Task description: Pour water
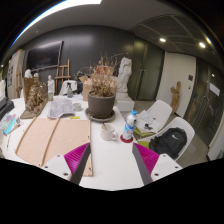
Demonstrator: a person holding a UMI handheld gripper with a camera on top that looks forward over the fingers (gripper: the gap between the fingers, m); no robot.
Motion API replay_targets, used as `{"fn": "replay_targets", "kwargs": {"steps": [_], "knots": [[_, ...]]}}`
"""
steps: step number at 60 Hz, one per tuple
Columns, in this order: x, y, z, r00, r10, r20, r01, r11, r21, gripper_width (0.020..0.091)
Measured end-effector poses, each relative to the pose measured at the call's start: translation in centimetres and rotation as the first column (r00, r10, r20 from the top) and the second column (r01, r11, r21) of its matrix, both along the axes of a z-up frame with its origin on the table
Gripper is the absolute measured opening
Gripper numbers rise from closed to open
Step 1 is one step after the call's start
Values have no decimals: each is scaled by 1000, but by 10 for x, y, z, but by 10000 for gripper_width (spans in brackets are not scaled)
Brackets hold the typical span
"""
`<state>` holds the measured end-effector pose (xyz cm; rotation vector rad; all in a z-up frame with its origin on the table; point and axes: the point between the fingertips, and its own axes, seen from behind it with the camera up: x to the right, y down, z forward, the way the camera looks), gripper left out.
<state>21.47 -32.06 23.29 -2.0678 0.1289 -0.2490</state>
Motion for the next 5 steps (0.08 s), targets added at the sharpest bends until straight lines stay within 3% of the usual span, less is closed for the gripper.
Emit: {"fn": "replay_targets", "kwargs": {"steps": [5], "knots": [[1, 0, -4, 1000, 1, -1, -1, 1000, -11, 854]]}}
